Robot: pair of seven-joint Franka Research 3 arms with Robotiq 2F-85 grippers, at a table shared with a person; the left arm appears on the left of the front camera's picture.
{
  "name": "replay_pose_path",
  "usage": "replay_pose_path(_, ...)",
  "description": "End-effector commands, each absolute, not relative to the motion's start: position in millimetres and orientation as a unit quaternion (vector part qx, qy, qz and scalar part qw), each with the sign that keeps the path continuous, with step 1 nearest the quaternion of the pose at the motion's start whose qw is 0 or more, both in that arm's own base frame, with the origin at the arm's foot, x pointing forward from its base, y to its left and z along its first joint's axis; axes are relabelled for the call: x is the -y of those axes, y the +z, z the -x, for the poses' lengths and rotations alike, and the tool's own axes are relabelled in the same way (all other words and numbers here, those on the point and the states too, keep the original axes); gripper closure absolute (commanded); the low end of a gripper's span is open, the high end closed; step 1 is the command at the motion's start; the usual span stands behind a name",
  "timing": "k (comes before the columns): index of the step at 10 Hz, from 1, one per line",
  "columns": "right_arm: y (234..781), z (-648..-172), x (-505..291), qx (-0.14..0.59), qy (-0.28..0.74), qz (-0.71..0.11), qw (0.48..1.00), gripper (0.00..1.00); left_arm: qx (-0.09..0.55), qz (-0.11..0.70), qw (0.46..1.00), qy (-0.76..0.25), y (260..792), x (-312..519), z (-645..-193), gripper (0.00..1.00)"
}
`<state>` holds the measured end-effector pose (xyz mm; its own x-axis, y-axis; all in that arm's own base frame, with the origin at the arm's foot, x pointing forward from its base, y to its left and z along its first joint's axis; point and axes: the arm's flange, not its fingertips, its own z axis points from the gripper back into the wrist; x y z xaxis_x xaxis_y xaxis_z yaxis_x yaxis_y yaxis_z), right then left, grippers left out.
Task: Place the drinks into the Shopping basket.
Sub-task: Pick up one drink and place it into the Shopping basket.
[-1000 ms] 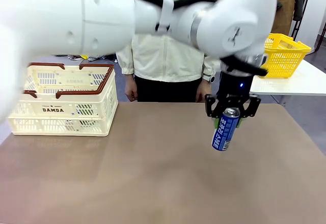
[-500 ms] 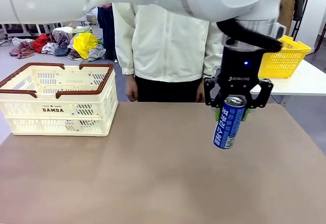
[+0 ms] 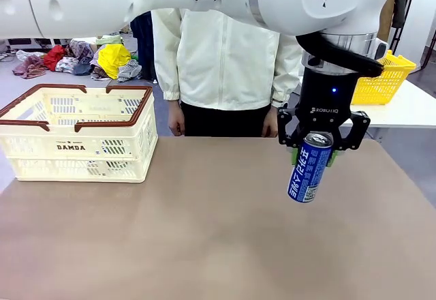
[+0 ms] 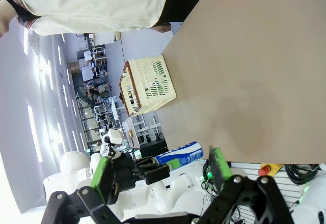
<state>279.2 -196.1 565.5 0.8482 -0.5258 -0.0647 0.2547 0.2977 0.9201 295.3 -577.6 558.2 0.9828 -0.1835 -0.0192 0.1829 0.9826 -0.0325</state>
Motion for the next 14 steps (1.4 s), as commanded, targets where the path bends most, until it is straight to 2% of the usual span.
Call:
replay_pose_path(1,569,-280,195,0.123,-0.248,-0.544,0.792,0.0,-0.011,0.015,0.996,-0.092,557,577,-295,1.0)
replay_pose_path(3,569,-280,195,0.123,-0.248,-0.544,0.792,0.0,0.053,0.094,0.994,-0.03,629,500,-329,1.0)
replay_pose_path(4,569,-280,195,0.123,-0.248,-0.544,0.792,0.0,0.061,0.132,0.989,0.014,663,445,-351,1.0)
replay_pose_path(5,569,-280,195,0.123,-0.248,-0.544,0.792,0.0,0.051,0.139,0.989,-0.024,688,390,-368,1.0)
replay_pose_path(6,569,-280,195,0.123,-0.248,-0.544,0.792,0.0,0.058,0.128,0.99,-0.018,706,339,-384,1.0)
replay_pose_path(7,569,-280,195,0.123,-0.248,-0.544,0.792,0.0,0.054,0.114,0.99,-0.07,719,288,-393,1.0)
replay_pose_path(8,569,-280,195,0.123,-0.248,-0.544,0.792,0.0,0.065,0.099,0.991,-0.065,728,244,-396,1.0)
replay_pose_path(9,569,-280,195,0.123,-0.248,-0.544,0.792,0.0,0.072,0.158,0.975,-0.142,737,200,-391,1.0)
replay_pose_path(10,569,-280,195,0.123,-0.248,-0.544,0.792,0.0,0.074,0.154,0.983,-0.063,737,150,-394,1.0)
replay_pose_path(12,569,-280,195,0.123,-0.248,-0.544,0.792,0.0,0.026,0.151,0.985,0.078,708,70,-400,1.0)
replay_pose_path(14,569,-280,195,0.123,-0.248,-0.544,0.792,0.0,0.029,0.164,0.973,0.159,685,27,-382,1.0)
